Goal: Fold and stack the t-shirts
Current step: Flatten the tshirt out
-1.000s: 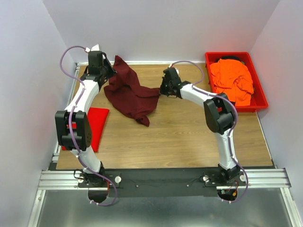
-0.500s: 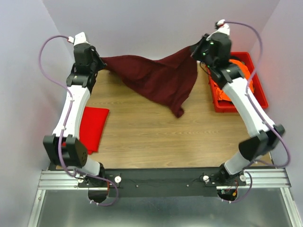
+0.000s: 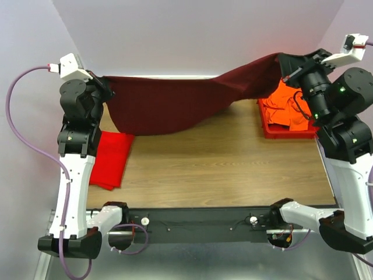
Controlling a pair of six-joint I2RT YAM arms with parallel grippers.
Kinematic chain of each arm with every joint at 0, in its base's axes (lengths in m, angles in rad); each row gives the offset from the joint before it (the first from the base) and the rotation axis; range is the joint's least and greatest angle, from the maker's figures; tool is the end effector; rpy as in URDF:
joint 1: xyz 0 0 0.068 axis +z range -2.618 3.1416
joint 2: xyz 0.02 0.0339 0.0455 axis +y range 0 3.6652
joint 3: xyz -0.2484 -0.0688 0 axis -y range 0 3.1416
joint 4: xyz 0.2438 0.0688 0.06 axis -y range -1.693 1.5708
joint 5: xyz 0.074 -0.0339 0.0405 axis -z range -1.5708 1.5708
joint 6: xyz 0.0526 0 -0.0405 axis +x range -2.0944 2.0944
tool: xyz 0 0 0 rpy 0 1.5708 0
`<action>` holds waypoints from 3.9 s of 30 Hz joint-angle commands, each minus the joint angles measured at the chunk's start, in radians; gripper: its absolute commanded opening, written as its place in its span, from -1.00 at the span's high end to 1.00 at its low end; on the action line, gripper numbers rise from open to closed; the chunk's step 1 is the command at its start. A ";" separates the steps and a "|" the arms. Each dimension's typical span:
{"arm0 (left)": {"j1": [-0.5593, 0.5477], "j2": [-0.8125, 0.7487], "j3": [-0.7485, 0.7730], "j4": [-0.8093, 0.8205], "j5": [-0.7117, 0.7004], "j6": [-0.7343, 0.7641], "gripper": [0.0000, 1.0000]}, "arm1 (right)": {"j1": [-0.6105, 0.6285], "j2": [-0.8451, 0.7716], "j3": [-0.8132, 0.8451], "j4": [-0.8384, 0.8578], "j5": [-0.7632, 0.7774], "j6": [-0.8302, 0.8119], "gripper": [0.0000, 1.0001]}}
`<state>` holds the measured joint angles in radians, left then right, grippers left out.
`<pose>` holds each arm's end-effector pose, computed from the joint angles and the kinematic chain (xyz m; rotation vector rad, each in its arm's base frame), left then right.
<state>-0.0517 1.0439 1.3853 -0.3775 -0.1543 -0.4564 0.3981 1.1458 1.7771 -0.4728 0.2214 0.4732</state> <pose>0.2307 -0.0038 0.4618 -0.4408 1.5517 -0.2696 0.1913 0.0679 0.5519 0.2396 1.4199 0.5626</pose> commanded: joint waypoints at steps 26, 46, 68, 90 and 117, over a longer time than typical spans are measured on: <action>0.043 0.791 0.891 0.224 0.197 0.002 1.00 | -0.148 0.747 0.722 0.280 -0.097 -0.225 0.99; 0.042 0.459 -0.311 0.313 0.203 -0.166 1.00 | -0.148 0.074 -0.778 0.281 -0.129 0.091 0.99; 0.073 0.519 -0.666 0.347 0.119 -0.403 1.00 | -0.150 -0.031 -1.213 0.241 -0.298 0.232 0.99; 0.214 0.484 -0.743 0.259 0.005 -0.341 1.00 | -0.148 -0.004 -1.188 0.224 -0.304 0.246 0.99; 0.055 0.229 -0.701 0.134 -0.166 -0.298 0.93 | -0.148 -0.459 -0.977 -0.395 -0.103 0.326 0.99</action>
<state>0.0055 1.3018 0.6498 -0.2276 -0.2249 -0.7826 0.2497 0.7227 0.7132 -0.7490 0.0383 0.7914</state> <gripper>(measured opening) 0.033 0.012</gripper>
